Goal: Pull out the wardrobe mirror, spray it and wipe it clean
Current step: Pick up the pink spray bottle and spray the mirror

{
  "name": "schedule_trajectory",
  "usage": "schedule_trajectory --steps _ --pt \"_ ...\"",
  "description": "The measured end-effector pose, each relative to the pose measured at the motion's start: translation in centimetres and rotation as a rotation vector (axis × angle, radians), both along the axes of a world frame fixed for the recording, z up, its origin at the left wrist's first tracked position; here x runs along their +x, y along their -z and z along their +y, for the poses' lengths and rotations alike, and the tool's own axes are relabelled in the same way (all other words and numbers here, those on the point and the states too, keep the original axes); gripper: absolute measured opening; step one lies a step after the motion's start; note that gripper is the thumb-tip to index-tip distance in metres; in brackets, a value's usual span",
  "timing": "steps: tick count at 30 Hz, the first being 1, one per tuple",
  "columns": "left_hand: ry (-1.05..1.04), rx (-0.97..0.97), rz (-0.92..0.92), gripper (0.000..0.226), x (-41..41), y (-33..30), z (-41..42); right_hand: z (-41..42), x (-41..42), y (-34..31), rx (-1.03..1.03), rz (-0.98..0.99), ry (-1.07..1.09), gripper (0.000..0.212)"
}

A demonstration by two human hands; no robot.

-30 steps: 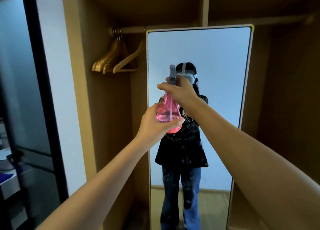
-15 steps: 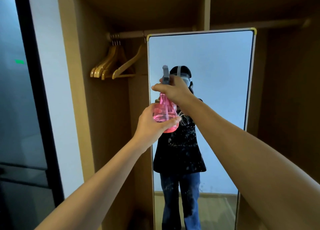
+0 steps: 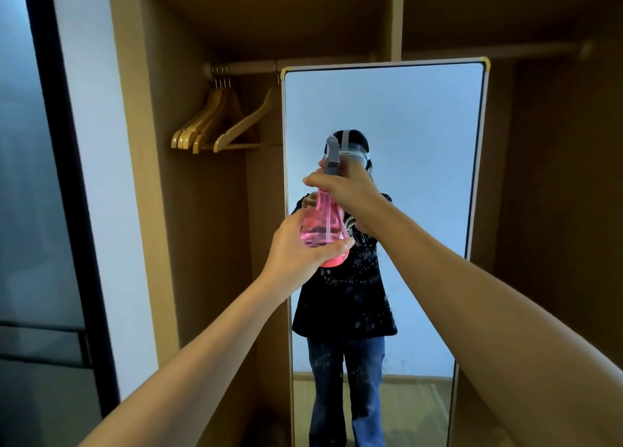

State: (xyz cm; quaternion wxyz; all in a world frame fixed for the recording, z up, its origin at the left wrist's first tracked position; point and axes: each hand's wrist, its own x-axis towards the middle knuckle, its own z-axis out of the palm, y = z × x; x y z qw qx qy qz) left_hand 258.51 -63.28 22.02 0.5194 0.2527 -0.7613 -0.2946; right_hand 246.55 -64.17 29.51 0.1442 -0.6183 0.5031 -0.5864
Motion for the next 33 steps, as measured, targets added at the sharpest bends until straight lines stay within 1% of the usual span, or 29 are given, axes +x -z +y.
schedule_trajectory --steps 5,6,9,13,17,23,28,30,33 --pt "0.008 0.001 0.02 0.041 -1.9 0.5 0.3 1.2 -1.7 0.4 -0.01 -0.017 0.043 0.05" --pt "0.013 0.007 0.021 0.046 -2.3 0.6 0.4 1.4 -2.0 0.4 -0.006 -0.016 0.045 0.049" --pt "0.065 0.04 0.038 0.054 -3.3 1.0 0.4 1.9 -3.0 0.6 -0.008 -0.005 0.059 0.037" --pt "0.077 0.055 0.044 0.055 -4.3 1.4 0.5 2.2 -3.7 0.9 -0.011 0.019 0.1 0.047" --pt "0.085 0.057 0.046 0.055 -4.7 1.6 0.7 2.7 -4.1 1.1 -0.016 0.026 0.1 0.048" --pt "0.108 0.045 0.038 0.053 -5.5 1.7 0.7 3.4 -5.0 1.3 0.013 -0.014 0.106 0.054" --pt "0.137 0.015 0.041 0.047 -6.9 1.7 1.2 4.4 -6.4 1.4 0.031 -0.003 0.168 0.045" --pt "0.156 0.021 0.054 0.045 -7.5 1.9 1.6 5.1 -6.8 1.3 0.019 -0.017 0.183 0.038" --pt "0.174 0.023 0.061 0.049 -8.4 2.2 1.8 5.7 -7.4 1.3 0.0 -0.017 0.185 0.029"
